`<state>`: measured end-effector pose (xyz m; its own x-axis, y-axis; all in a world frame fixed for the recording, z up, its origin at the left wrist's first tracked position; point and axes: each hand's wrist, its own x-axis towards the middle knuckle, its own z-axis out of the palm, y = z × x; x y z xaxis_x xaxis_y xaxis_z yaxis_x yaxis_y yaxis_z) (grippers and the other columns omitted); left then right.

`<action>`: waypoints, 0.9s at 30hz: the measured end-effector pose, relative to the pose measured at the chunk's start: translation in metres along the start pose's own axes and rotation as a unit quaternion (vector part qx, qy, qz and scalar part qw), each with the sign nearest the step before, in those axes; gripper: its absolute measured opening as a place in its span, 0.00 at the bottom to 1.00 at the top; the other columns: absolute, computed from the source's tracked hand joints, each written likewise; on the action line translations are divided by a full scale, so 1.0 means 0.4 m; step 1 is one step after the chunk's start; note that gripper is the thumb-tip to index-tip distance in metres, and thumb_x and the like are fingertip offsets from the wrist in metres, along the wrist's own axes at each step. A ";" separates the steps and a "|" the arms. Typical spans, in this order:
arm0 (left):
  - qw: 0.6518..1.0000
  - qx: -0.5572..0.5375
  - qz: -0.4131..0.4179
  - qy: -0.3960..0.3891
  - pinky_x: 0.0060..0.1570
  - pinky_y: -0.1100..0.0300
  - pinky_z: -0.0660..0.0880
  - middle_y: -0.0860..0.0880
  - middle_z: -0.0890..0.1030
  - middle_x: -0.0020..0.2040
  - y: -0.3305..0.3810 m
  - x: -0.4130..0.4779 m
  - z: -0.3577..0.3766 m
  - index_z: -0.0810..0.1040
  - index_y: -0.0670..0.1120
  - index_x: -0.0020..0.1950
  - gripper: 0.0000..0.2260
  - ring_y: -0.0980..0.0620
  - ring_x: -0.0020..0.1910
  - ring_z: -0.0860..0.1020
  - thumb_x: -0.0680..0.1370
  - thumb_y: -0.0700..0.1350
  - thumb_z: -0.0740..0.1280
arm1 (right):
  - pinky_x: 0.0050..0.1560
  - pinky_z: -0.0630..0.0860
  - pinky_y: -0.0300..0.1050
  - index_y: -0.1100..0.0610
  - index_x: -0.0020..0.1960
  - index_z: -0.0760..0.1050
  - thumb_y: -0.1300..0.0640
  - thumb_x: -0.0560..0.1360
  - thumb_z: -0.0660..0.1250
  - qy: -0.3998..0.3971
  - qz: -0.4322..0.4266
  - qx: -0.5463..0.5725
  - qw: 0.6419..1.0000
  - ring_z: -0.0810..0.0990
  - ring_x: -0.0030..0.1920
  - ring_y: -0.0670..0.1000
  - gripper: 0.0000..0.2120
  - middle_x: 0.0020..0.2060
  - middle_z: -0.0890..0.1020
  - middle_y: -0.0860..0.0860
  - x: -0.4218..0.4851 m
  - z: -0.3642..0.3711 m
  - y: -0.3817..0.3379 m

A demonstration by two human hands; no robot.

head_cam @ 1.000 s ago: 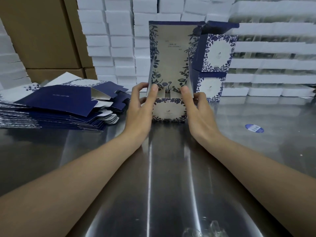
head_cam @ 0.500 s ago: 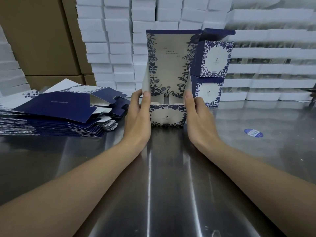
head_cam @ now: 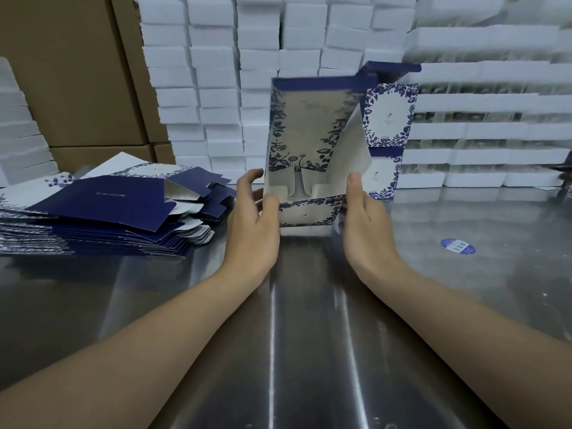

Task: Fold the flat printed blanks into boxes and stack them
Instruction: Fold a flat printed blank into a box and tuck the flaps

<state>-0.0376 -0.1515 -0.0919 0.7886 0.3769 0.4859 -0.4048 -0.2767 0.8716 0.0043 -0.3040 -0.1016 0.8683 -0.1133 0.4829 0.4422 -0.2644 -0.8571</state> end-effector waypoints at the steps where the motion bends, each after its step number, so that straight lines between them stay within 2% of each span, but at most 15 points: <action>1: 1.000 0.010 0.003 -0.002 0.62 0.43 0.78 0.57 0.81 0.54 0.003 -0.002 0.001 0.68 0.61 0.68 0.19 0.52 0.56 0.81 0.78 0.50 0.57 | 0.52 0.79 0.58 0.58 0.40 0.75 0.24 0.76 0.47 -0.004 0.015 0.028 0.999 0.81 0.43 0.55 0.39 0.36 0.82 0.53 -0.001 0.002 -0.002; 3: 1.000 0.013 0.000 0.004 0.62 0.42 0.78 0.56 0.81 0.56 0.004 -0.003 0.001 0.69 0.61 0.68 0.20 0.50 0.56 0.80 0.77 0.50 0.56 | 0.60 0.80 0.66 0.64 0.51 0.78 0.23 0.74 0.51 -0.013 0.050 0.077 0.996 0.84 0.54 0.58 0.43 0.47 0.86 0.59 -0.003 0.006 -0.007; 4: 1.000 0.009 -0.005 0.008 0.63 0.41 0.77 0.55 0.82 0.58 0.001 -0.001 -0.001 0.71 0.60 0.68 0.18 0.49 0.58 0.80 0.78 0.49 0.57 | 0.60 0.80 0.67 0.63 0.53 0.77 0.23 0.74 0.52 -0.013 0.053 0.085 0.995 0.84 0.56 0.58 0.42 0.48 0.86 0.57 -0.005 0.007 -0.010; 7: 0.999 -0.005 -0.024 0.037 0.67 0.38 0.74 0.52 0.81 0.61 -0.014 0.012 -0.007 0.73 0.55 0.69 0.13 0.46 0.63 0.78 0.86 0.56 0.57 | 0.58 0.80 0.68 0.58 0.47 0.75 0.23 0.73 0.53 -0.015 0.024 0.063 0.998 0.82 0.48 0.57 0.37 0.34 0.80 0.47 -0.013 0.009 -0.015; 10: 0.998 -0.019 -0.039 0.050 0.70 0.41 0.73 0.60 0.80 0.58 -0.016 0.020 -0.015 0.73 0.57 0.71 0.26 0.52 0.64 0.77 0.82 0.71 0.55 | 0.58 0.79 0.68 0.58 0.45 0.74 0.25 0.73 0.53 -0.025 0.008 0.045 0.999 0.80 0.45 0.55 0.35 0.34 0.79 0.48 -0.013 0.010 -0.017; 12: 0.996 -0.052 -0.051 0.043 0.73 0.42 0.71 0.69 0.76 0.59 -0.011 0.022 -0.018 0.70 0.65 0.74 0.32 0.57 0.68 0.74 0.74 0.78 0.55 | 0.60 0.79 0.66 0.47 0.48 0.78 0.27 0.74 0.53 -0.025 0.014 0.046 0.999 0.82 0.50 0.53 0.27 0.41 0.83 0.45 -0.014 0.012 -0.017; 13: 0.996 -0.058 -0.049 0.036 0.75 0.43 0.70 0.72 0.75 0.60 -0.010 0.022 -0.018 0.68 0.67 0.76 0.34 0.59 0.71 0.72 0.73 0.79 0.54 | 0.62 0.78 0.65 0.38 0.49 0.78 0.27 0.74 0.52 -0.025 0.024 0.047 0.998 0.82 0.52 0.51 0.22 0.44 0.83 0.39 -0.015 0.012 -0.018; 15: 0.998 -0.052 -0.033 0.028 0.77 0.47 0.67 0.75 0.73 0.60 -0.014 0.017 -0.015 0.68 0.67 0.78 0.34 0.63 0.72 0.70 0.75 0.78 0.53 | 0.65 0.77 0.63 0.28 0.49 0.76 0.25 0.72 0.52 -0.031 0.055 0.061 0.996 0.81 0.57 0.48 0.17 0.45 0.81 0.31 -0.015 0.012 -0.021; 16: 0.998 -0.041 -0.024 0.031 0.76 0.52 0.67 0.76 0.73 0.58 -0.016 0.014 -0.013 0.70 0.65 0.76 0.31 0.67 0.69 0.71 0.77 0.77 0.53 | 0.66 0.77 0.63 0.29 0.49 0.76 0.24 0.71 0.52 -0.030 0.075 0.075 0.994 0.81 0.58 0.48 0.19 0.45 0.82 0.32 -0.015 0.011 -0.024; 18: 0.998 -0.023 -0.021 0.048 0.65 0.62 0.69 0.72 0.77 0.53 -0.015 0.009 -0.006 0.78 0.63 0.62 0.23 0.73 0.58 0.75 0.81 0.73 0.51 | 0.68 0.77 0.63 0.32 0.50 0.78 0.21 0.68 0.53 -0.025 0.122 0.108 0.986 0.81 0.60 0.49 0.24 0.47 0.83 0.37 -0.016 0.012 -0.031; 19: 0.998 -0.018 -0.026 0.054 0.58 0.63 0.71 0.65 0.79 0.48 -0.014 0.007 -0.003 0.78 0.59 0.54 0.23 0.69 0.53 0.77 0.81 0.72 0.51 | 0.68 0.77 0.63 0.37 0.51 0.79 0.20 0.68 0.54 -0.021 0.145 0.119 0.982 0.81 0.60 0.49 0.28 0.49 0.82 0.39 -0.015 0.013 -0.032; 21: 0.998 0.011 -0.017 0.056 0.45 0.58 0.70 0.55 0.74 0.38 -0.012 0.003 -0.001 0.73 0.50 0.42 0.25 0.55 0.42 0.76 0.81 0.69 0.52 | 0.63 0.80 0.61 0.45 0.50 0.79 0.20 0.70 0.57 -0.006 0.192 0.135 0.972 0.83 0.53 0.49 0.31 0.48 0.83 0.44 -0.016 0.012 -0.037; 23: 0.998 0.033 0.009 0.048 0.41 0.54 0.68 0.54 0.70 0.35 -0.011 -0.003 0.000 0.68 0.48 0.38 0.24 0.51 0.38 0.71 0.84 0.65 0.54 | 0.48 0.82 0.52 0.51 0.44 0.77 0.25 0.76 0.59 0.007 0.237 0.166 0.957 0.81 0.39 0.49 0.29 0.36 0.82 0.46 -0.015 0.006 -0.050; 24: 0.998 0.044 0.025 0.040 0.40 0.56 0.68 0.55 0.70 0.34 -0.011 -0.006 0.001 0.68 0.49 0.38 0.22 0.52 0.37 0.71 0.85 0.62 0.55 | 0.41 0.79 0.47 0.53 0.39 0.76 0.27 0.79 0.59 -0.003 0.259 0.180 0.949 0.80 0.34 0.49 0.30 0.32 0.82 0.47 -0.014 0.004 -0.055; 27: 0.994 0.076 0.073 0.010 0.40 0.68 0.68 0.60 0.77 0.35 -0.008 -0.016 0.004 0.74 0.53 0.41 0.18 0.61 0.39 0.75 0.86 0.57 0.56 | 0.33 0.75 0.42 0.56 0.29 0.75 0.31 0.83 0.53 -0.061 0.296 0.260 0.917 0.86 0.32 0.50 0.37 0.35 0.88 0.55 -0.017 -0.002 -0.080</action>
<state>-0.0407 -0.1544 -0.0979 0.7164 0.3402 0.6092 -0.4380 -0.4604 0.7721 -0.0161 -0.2954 -0.0774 0.9954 0.0277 -0.0920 -0.0961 0.3057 -0.9473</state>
